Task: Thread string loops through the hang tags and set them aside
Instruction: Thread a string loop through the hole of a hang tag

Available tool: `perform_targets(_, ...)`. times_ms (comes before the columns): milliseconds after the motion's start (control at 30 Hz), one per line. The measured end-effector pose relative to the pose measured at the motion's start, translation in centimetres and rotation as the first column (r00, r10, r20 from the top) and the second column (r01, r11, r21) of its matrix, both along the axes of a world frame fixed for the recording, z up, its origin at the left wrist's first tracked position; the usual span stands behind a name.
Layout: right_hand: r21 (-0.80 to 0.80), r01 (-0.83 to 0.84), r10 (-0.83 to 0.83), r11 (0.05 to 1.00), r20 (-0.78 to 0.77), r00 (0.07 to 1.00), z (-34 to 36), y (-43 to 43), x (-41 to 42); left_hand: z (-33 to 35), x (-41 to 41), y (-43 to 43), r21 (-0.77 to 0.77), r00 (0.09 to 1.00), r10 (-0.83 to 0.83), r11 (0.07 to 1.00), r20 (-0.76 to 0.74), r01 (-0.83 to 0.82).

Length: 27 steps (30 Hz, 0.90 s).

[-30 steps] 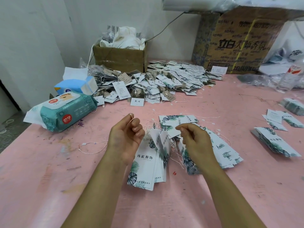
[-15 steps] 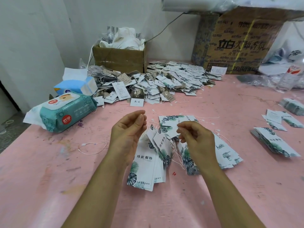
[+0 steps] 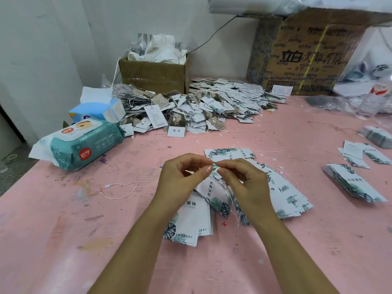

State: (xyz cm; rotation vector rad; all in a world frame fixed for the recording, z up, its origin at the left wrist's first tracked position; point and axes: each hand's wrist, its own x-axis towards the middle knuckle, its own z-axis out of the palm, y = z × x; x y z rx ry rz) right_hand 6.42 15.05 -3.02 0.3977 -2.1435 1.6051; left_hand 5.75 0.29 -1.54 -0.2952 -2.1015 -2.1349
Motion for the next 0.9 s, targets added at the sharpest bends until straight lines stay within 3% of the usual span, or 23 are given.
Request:
perform_targets(400,0.032,-0.032,0.033,0.999,-0.024,0.999,-0.22,0.01,-0.09,-0.06,0.00,0.08,-0.060,0.998,-0.042,0.997,-0.039,0.039)
perform_targets(667,0.102,-0.001,0.011,0.995,-0.095,0.995,-0.40,0.11,-0.31,-0.48,-0.09,0.17,-0.224,0.992,-0.019,0.975,-0.122,-0.009)
perform_targets(900,0.076,-0.010,0.016,0.997,-0.080,0.997,-0.23,0.02,-0.15,-0.52,-0.14,0.05,-0.231,0.990,-0.028,0.973,-0.138,-0.005)
